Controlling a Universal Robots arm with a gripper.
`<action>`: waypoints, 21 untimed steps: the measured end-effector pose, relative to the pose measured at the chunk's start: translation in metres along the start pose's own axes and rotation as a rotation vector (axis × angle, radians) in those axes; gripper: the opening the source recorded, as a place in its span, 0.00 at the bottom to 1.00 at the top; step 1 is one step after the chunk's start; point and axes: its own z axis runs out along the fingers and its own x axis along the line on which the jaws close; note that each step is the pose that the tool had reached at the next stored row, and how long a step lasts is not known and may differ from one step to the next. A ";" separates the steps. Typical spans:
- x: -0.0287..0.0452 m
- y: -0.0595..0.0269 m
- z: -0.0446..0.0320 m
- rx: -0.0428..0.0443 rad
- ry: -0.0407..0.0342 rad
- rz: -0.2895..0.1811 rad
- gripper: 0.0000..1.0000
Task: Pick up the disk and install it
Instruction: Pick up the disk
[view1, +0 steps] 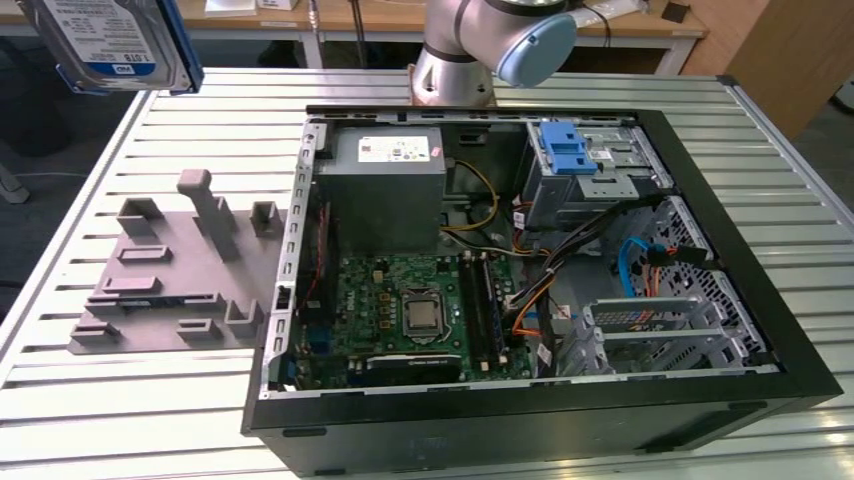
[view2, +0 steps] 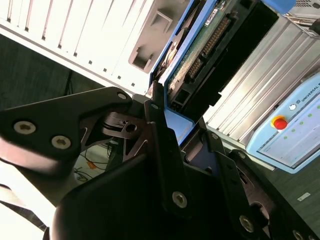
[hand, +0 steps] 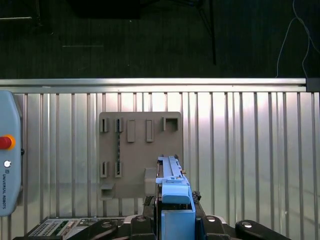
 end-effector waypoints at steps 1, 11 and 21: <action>0.0000 -0.0004 0.0000 0.0000 0.0000 0.000 0.36; -0.0001 -0.0053 0.0000 0.0000 0.0000 0.000 0.36; -0.0003 -0.0107 -0.0001 0.0000 0.0000 0.000 0.36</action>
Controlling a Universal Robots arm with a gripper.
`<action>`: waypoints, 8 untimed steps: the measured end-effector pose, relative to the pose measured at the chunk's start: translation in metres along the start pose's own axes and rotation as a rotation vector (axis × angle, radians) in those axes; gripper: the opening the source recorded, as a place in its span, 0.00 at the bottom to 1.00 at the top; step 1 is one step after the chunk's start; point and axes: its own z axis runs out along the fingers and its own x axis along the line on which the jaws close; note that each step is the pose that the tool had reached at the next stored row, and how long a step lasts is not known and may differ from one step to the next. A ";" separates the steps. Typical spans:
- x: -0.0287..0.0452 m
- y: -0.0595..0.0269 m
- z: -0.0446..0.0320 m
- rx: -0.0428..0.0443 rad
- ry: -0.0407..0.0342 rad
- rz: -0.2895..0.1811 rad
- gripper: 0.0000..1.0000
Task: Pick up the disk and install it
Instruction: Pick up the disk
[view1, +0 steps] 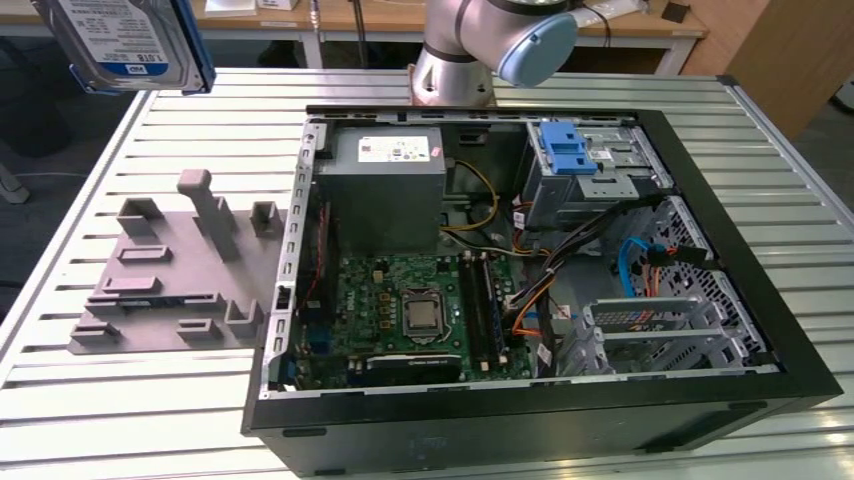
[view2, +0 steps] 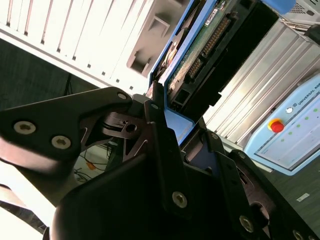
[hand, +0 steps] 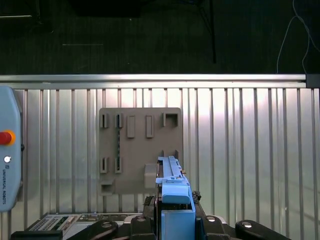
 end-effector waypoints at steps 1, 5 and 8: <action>0.0000 -0.0005 0.0000 0.0000 0.0000 0.000 0.36; -0.0001 -0.0025 0.0000 0.0000 0.0000 0.000 0.36; -0.0001 -0.0040 0.0000 0.0000 0.0000 0.000 0.36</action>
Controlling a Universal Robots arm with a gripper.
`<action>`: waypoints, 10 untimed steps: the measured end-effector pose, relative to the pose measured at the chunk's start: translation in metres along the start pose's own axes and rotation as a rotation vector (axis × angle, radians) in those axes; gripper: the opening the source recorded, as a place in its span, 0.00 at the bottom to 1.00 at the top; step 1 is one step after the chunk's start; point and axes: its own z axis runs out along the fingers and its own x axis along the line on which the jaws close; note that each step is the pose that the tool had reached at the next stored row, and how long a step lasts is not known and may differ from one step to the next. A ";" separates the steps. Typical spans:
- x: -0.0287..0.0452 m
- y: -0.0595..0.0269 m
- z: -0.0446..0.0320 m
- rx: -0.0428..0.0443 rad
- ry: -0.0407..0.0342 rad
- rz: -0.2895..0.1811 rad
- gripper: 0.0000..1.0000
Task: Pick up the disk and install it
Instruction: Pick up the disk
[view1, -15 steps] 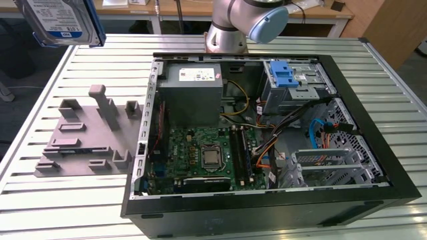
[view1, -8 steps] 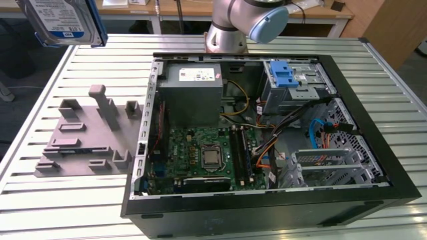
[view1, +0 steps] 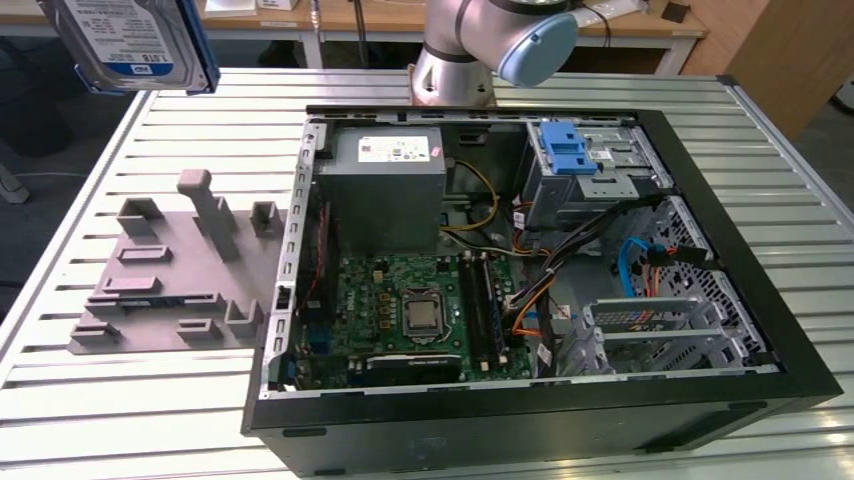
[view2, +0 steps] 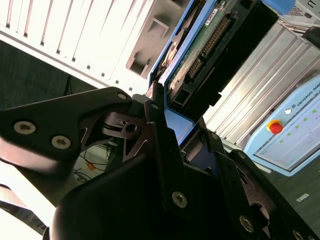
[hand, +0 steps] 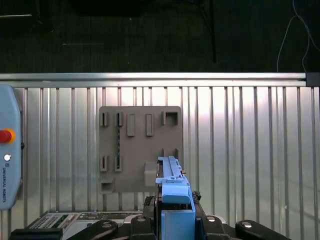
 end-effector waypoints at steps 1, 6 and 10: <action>0.0000 -0.0005 0.0000 -0.0001 0.0000 0.000 0.36; -0.0001 -0.0029 -0.0001 -0.0001 0.0000 0.000 0.36; -0.0002 -0.0057 -0.0001 0.0000 0.0000 0.000 0.36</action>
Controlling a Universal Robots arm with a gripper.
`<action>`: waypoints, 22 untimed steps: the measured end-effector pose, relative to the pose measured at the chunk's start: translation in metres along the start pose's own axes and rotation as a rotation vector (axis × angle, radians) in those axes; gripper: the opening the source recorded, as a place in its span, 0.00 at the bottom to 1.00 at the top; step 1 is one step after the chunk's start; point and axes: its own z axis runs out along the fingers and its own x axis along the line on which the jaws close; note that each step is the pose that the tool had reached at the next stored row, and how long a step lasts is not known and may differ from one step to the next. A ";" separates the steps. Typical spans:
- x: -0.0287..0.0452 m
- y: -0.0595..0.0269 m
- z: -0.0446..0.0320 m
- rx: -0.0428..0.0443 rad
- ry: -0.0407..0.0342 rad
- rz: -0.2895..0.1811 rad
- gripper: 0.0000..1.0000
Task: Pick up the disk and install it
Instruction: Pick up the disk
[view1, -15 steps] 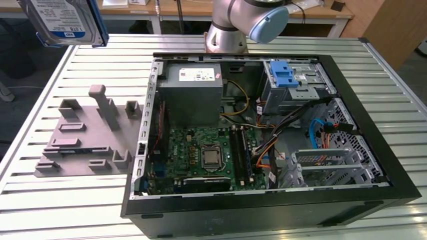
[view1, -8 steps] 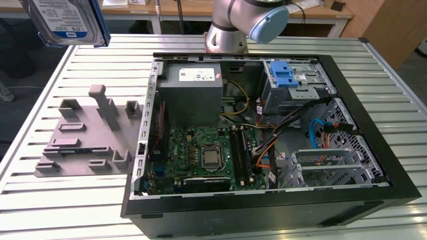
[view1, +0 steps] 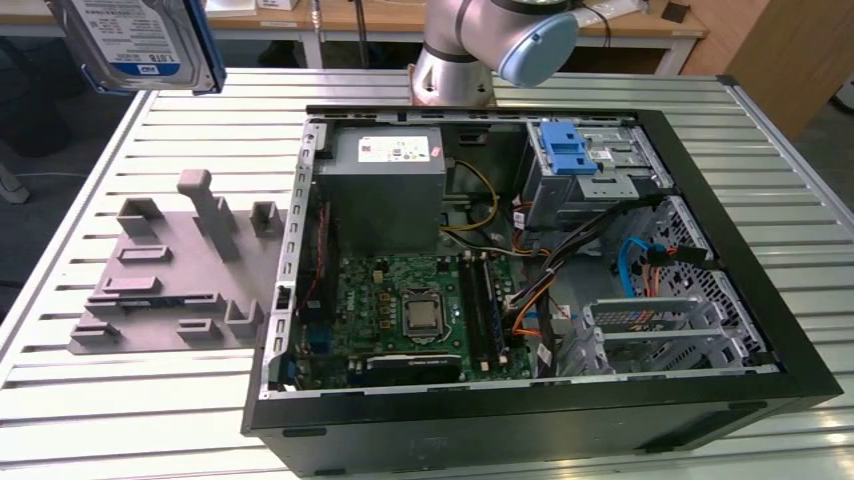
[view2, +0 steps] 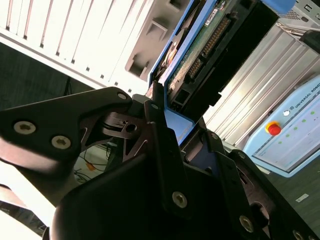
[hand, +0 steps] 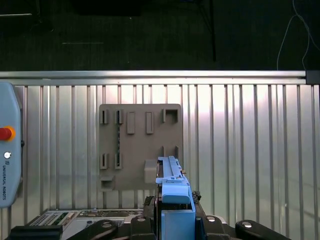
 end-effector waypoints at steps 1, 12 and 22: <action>0.0000 -0.0008 0.0000 -0.0001 0.0001 0.000 0.36; -0.0002 -0.0075 -0.0001 0.0001 0.0000 0.000 0.36; -0.0004 -0.0142 -0.0002 0.0000 0.0000 0.000 0.36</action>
